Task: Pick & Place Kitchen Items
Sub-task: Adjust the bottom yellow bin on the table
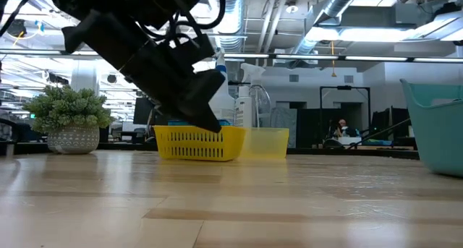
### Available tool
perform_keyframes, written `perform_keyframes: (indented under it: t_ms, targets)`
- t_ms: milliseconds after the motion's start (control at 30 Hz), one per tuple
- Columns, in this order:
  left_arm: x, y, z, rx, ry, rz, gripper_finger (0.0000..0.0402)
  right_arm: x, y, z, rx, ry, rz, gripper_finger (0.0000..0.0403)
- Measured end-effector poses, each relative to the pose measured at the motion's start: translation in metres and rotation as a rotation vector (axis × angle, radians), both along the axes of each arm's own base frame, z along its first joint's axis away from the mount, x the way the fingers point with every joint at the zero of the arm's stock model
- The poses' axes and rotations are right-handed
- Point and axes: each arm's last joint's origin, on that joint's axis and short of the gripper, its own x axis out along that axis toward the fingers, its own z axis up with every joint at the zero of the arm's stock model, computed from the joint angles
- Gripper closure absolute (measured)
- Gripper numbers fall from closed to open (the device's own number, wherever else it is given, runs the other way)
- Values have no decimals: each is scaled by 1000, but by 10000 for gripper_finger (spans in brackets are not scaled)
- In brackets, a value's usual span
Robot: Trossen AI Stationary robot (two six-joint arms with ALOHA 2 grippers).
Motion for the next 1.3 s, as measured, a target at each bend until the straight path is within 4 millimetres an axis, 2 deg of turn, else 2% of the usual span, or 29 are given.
perform_keyframes:
  t_ms: [267, 533, 767, 967, 1300]
  targets:
    - [2, 8, 0, -28, -34, 58, 401, 0, 0, 0, 0, 0, 0, 111]
    - [7, 15, -9, -60, -46, 84, 401, 0, 0, 0, -1, 0, 0, 111]
    - [12, 19, -3, -72, -145, 133, 401, 0, 0, 0, -1, 0, 1, 111]
    - [13, 28, -3, -86, -157, 173, 401, 0, 0, 0, -2, 1, 1, 111]
    - [14, 28, -2, -92, -147, 140, 401, 0, 0, 0, -4, 4, 1, 111]
